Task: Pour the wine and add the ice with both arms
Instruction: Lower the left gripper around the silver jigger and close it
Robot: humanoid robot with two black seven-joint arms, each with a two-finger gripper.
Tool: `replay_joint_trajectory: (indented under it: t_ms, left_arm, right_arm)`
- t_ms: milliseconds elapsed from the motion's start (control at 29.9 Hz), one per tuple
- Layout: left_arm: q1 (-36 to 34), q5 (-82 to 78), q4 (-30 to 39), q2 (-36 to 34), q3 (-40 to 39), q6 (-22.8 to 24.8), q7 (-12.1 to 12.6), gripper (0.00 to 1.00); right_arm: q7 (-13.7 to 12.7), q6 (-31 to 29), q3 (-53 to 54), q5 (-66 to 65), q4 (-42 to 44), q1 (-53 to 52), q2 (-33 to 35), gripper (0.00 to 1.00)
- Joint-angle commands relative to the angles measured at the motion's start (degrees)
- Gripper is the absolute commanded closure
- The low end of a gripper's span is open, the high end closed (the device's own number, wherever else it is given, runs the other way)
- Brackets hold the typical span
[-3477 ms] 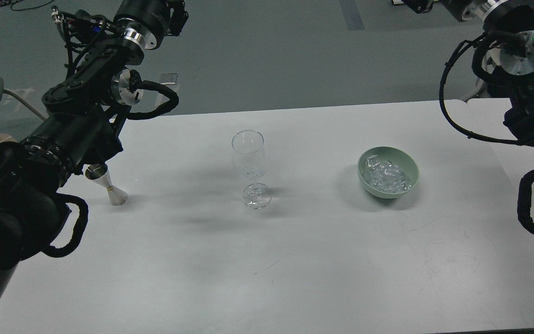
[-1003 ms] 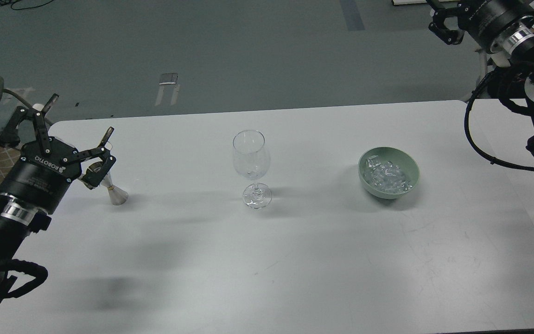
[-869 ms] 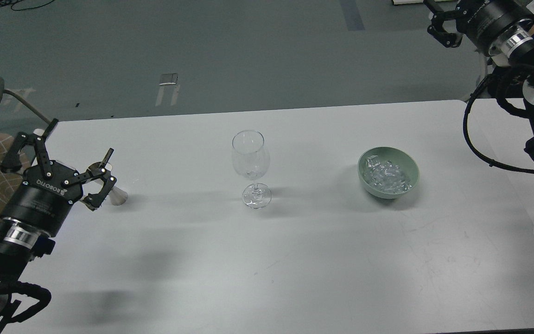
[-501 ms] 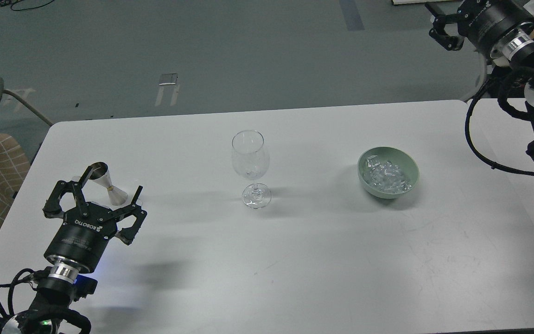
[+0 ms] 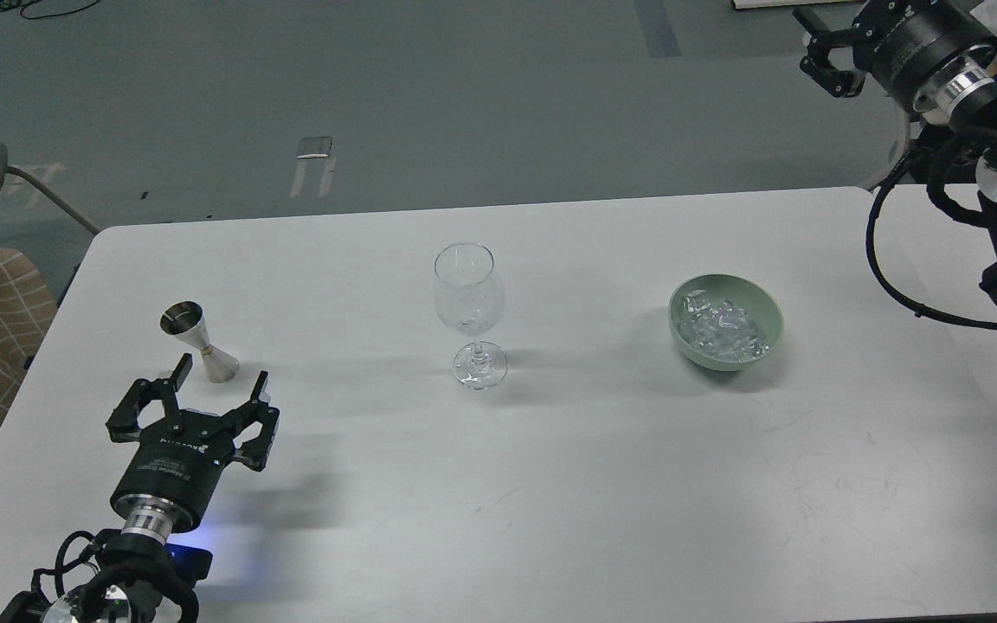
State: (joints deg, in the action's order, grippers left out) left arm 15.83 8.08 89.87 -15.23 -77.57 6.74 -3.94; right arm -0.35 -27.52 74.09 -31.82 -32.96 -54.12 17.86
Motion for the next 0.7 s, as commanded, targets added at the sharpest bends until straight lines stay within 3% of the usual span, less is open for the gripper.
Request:
replay_joint_trajectory:
  t_ms: [0,234,669]
  left_arm:
    - [-0.80,-0.08,-3.29,0.90,-1.70,-0.15,1.30,0.35]
    - [-7.82,0.10,-15.24,1.61,-4.35,-0.15,1.13,0.36]
    - [-11.44,0.27,-18.33,1.70,-5.66,-0.24,1.39,0.35]
  right_arm:
    - [0.00,0.01,0.00,0.00,0.09,0.32,0.16,0.00]
    - [0.00,0.01,0.00,0.00,0.09,0.50,0.34,0.00]
    - [0.00,0.01,0.00,0.00,0.09,0.94,0.51,0.00]
